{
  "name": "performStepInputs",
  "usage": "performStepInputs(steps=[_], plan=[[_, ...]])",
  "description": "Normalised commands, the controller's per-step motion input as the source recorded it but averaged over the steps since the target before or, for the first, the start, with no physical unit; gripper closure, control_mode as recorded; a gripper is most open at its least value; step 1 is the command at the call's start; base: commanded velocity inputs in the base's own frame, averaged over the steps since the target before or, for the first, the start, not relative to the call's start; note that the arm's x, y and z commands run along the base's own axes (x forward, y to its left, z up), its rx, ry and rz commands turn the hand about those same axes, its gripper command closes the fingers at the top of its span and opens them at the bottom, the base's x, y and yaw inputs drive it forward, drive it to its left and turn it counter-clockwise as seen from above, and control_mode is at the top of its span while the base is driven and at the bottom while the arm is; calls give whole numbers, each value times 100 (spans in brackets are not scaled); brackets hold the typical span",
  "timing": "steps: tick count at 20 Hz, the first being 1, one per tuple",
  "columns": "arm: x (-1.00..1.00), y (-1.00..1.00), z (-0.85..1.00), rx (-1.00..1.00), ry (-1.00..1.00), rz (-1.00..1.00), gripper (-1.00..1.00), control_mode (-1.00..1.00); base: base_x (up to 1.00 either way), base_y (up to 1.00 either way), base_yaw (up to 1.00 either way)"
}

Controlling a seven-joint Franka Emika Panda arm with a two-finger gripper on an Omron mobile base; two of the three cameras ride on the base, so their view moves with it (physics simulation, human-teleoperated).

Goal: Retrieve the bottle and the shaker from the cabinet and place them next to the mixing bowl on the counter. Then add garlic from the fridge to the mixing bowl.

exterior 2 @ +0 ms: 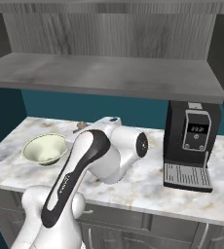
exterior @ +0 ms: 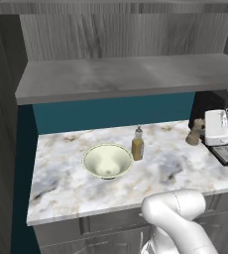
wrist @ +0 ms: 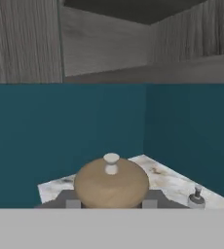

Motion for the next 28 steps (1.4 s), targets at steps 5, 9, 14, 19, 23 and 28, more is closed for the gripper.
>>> performStepInputs(steps=[5, 9, 14, 19, 23, 28], plan=[[18, 25, -99, -1, 0, 8, 100, -100, 0, 0, 0], [66, 34, -98, -1, 0, 6, 100, -100, 0, 0, 0], [48, 34, -42, -1, 9, 7, 100, -100, 0, 0, 0], [58, 6, -46, -1, 0, 9, 100, -100, 0, 0, 0], [67, -13, -27, 0, -1, 19, 100, -100, 0, 0, 0], [52, -35, -21, 0, -4, 19, 100, -100, 0, 0, 0]])
